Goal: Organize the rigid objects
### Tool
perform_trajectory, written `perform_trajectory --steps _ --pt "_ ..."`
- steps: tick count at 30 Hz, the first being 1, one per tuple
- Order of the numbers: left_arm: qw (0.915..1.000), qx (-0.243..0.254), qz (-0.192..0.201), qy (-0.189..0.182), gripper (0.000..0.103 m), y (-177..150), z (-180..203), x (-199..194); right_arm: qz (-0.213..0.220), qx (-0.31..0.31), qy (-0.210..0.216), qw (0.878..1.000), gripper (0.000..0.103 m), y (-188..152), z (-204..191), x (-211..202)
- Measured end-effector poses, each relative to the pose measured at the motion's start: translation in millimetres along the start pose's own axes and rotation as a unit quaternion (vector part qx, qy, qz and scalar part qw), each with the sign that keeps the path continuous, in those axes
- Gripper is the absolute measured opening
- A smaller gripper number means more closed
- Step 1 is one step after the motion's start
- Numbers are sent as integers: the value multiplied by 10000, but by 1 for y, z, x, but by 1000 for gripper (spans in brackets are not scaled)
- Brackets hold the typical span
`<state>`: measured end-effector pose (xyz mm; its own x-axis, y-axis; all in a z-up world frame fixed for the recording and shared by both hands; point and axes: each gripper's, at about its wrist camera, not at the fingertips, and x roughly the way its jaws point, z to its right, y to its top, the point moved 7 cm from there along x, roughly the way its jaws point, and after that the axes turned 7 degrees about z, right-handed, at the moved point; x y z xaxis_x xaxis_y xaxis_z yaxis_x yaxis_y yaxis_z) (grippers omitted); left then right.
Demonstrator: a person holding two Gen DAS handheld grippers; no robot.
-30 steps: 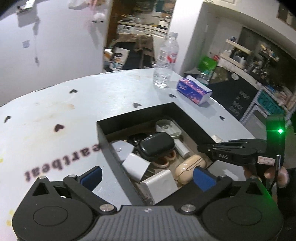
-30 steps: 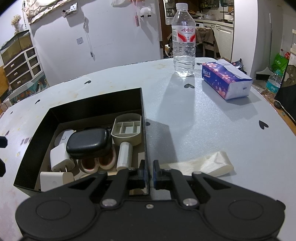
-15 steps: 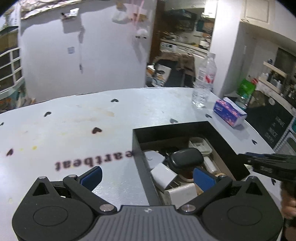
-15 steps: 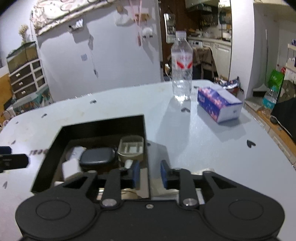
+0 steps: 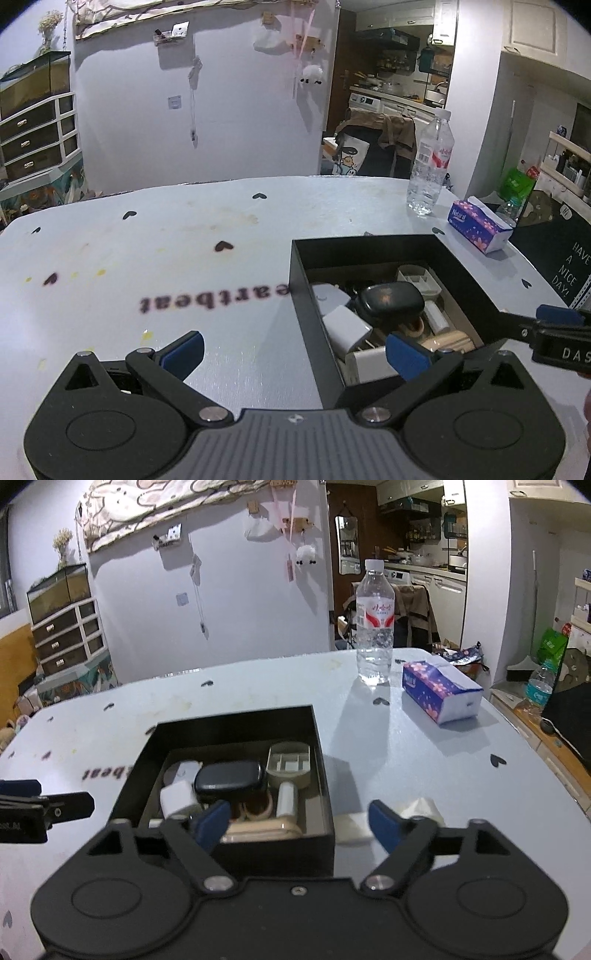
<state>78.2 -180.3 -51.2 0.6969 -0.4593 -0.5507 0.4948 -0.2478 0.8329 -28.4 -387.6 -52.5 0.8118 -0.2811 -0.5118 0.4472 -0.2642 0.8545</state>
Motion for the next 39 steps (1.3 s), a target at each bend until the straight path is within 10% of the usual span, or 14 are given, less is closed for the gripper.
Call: perform_trajectory --steps 39 --pt "9974 -9 -199 696 103 -32 -16 -15 -87 -277 -482 9984 102 -23 -8 -23"
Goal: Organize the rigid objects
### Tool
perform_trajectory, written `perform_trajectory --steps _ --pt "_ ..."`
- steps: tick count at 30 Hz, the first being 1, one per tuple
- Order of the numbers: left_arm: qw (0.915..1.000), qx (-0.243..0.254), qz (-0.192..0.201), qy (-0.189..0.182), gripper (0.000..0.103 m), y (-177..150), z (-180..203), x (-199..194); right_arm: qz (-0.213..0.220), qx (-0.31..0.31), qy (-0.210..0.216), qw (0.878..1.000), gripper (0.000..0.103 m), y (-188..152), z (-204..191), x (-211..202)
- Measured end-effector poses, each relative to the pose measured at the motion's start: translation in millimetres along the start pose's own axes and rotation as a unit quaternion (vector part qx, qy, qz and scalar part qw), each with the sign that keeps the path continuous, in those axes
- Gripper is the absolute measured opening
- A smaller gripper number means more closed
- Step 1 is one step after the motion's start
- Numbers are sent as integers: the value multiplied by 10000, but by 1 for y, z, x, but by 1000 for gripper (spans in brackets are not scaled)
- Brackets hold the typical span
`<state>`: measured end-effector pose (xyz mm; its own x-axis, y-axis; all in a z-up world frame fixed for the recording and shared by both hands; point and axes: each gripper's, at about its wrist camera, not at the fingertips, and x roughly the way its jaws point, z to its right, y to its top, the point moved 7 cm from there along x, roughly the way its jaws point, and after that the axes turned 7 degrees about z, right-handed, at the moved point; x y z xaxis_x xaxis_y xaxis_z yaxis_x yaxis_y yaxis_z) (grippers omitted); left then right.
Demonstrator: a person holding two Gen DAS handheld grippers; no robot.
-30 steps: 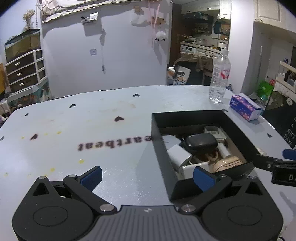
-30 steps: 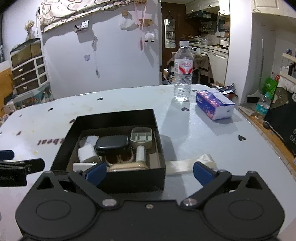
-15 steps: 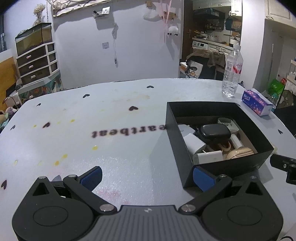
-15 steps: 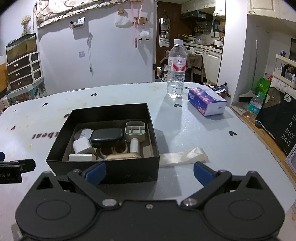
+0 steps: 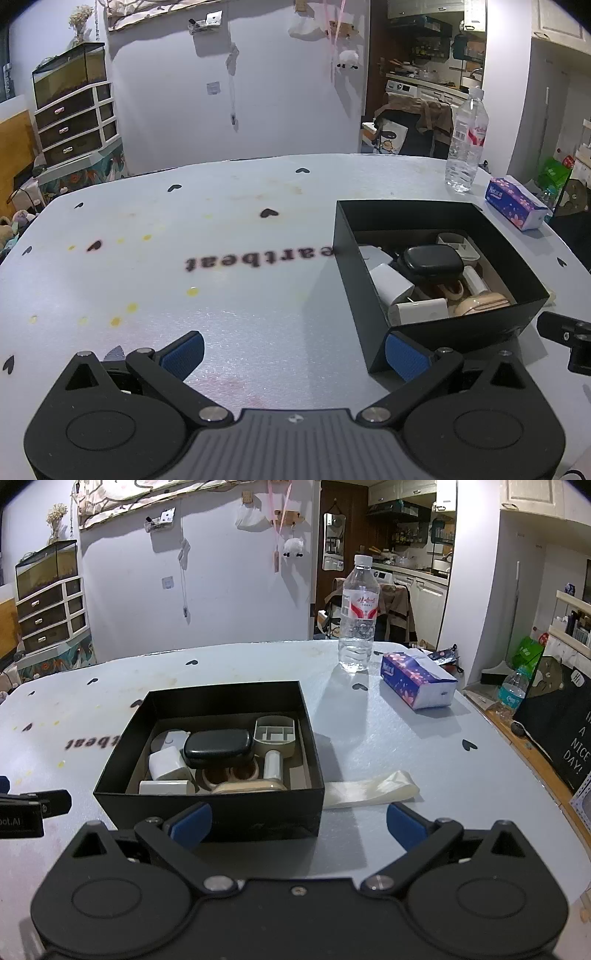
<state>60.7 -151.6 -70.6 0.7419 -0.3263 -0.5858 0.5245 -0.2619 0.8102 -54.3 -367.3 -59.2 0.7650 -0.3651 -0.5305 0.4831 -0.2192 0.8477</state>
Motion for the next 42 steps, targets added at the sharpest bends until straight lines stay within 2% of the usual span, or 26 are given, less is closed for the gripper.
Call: perform_trajectory --steps 42 --pt "10000 11 -16 -31 103 -1 2 -1 27 -21 -6 10000 102 0 0 -1"
